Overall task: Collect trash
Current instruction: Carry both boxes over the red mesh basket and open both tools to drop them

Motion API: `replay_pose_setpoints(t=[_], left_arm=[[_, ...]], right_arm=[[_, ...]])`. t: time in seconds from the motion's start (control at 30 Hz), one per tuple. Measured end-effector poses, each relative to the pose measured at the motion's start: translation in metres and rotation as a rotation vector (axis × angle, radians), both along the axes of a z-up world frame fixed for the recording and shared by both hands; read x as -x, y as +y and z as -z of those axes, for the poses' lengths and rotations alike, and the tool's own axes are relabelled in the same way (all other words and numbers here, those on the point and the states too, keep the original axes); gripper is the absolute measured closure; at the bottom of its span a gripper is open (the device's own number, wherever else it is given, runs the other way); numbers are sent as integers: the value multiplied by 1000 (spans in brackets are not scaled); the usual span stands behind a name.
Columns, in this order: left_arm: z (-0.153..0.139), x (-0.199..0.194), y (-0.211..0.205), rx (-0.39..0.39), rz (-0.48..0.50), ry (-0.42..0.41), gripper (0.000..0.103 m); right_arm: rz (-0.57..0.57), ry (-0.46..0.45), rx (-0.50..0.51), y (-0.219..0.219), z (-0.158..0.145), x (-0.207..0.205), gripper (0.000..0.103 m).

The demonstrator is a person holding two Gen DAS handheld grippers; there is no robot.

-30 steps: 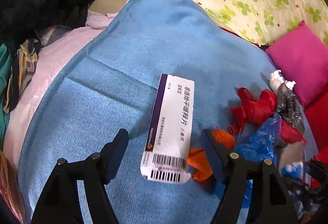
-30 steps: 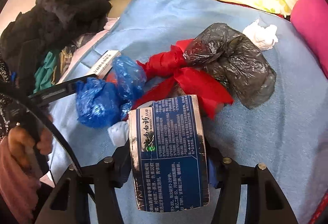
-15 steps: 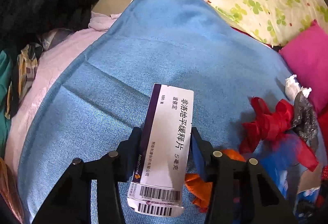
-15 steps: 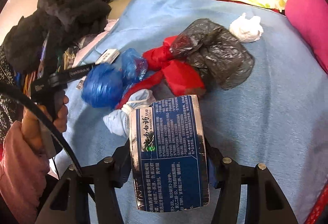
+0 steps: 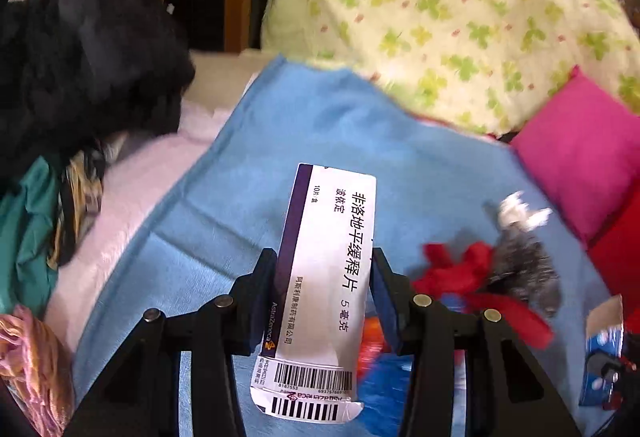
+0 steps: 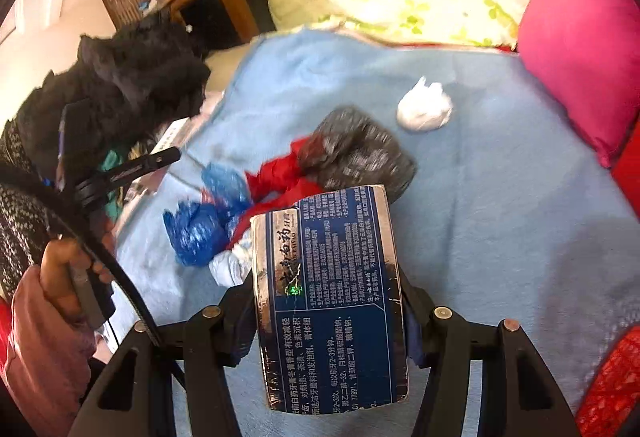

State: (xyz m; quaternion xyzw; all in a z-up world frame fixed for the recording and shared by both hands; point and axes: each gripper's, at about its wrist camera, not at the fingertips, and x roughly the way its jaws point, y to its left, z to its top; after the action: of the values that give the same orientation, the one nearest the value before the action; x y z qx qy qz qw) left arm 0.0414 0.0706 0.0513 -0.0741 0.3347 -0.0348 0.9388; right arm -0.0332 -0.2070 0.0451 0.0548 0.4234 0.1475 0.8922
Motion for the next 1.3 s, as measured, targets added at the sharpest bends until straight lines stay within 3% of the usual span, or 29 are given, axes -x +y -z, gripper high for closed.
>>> replay_pose_setpoints(t=[0.17,0.4,0.67,1.03,1.3], left_arm=[[-30,34,-39,-58,103,-117,55],[-43,72,-92,-113,214,-183,55],[-32,122,-163,-58,386,-129,55],[-79,156,-237,27,596,-163,55],[-94,172,-298,73,739,-142,55]], right_arm=[[35,-100,-35,-17,-27,14,42],[97,-252,-107,-41,-61,42,42],[163,-363,-189,-76,-82,82,42],[353,-468,-294,-165,-96,132,42],[495,-474,-423,-233,-93,157,40]])
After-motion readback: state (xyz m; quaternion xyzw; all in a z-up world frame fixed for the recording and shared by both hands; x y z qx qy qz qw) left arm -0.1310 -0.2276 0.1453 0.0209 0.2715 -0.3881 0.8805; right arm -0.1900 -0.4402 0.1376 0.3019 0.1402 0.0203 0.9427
